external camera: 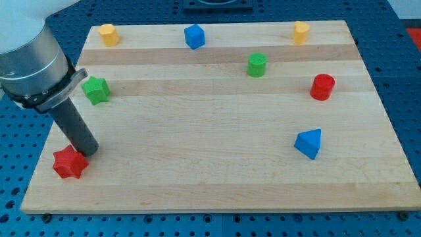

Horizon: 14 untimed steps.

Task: Slide the green circle to the bottom center

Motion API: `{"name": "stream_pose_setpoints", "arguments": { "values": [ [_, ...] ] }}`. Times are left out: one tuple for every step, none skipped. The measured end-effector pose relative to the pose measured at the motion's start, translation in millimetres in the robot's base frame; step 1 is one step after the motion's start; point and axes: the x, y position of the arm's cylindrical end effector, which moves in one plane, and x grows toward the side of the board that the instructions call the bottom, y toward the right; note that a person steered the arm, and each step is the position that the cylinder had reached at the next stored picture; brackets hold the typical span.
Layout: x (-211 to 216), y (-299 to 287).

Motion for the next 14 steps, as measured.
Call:
{"name": "stream_pose_setpoints", "arguments": {
  "values": [
    [-7.7,2.7],
    [-23.2,45.3],
    [-57.2,122.1],
    [-60.1,206.0],
    [-81.1,263.5],
    [-115.3,307.0],
    [-147.1,345.1],
    [-185.1,353.0],
    [-197.6,340.0],
    [-181.3,270.8],
    [-164.5,239.0],
    [-200.3,241.1],
    [-215.3,221.7],
    [-170.3,195.9]
  ]
}}
